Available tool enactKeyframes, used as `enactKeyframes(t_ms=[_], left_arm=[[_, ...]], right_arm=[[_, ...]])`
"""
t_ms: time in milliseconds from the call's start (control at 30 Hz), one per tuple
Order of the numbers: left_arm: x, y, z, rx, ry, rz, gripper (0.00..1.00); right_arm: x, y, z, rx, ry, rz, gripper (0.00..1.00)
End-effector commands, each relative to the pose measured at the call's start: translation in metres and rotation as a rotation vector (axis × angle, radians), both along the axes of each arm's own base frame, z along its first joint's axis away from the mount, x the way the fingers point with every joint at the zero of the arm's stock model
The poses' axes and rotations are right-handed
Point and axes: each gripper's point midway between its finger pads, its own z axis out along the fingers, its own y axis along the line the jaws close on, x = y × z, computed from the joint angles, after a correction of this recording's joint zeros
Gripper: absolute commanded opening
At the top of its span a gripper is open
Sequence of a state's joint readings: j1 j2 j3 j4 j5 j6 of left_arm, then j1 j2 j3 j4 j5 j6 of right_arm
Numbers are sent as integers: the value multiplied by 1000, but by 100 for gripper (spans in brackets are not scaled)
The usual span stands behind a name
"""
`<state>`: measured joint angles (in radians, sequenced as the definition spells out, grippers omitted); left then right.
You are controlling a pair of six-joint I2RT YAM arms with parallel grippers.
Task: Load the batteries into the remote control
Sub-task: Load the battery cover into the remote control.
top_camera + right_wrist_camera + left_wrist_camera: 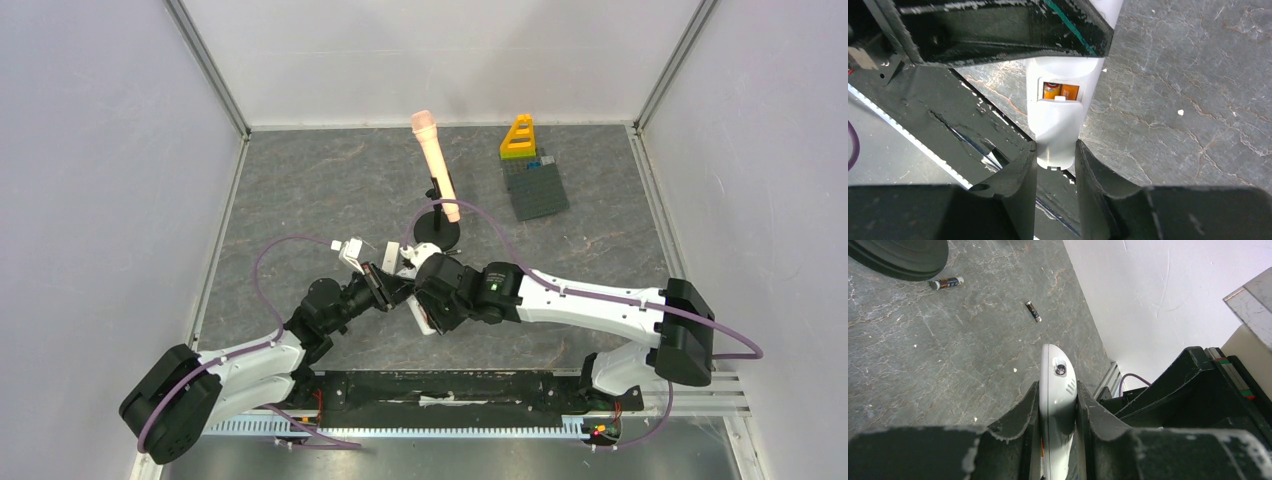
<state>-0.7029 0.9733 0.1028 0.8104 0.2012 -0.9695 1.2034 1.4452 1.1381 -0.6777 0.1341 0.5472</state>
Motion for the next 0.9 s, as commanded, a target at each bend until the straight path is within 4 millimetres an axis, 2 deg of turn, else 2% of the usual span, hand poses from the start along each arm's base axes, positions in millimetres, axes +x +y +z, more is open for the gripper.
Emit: enactKeyframes(t_ms=[0,600,867], left_arm=[[4,-1,22,-62,-59,16,2],[4,-2,31,-84,-78,13,2],[3,-4,32,-94,-76,1,2]], right_arm=[[7,15,20,46,-32,-15,4],[8,16,11,13,-11,-44,4],[11,19,14,22,-19,-57,5]])
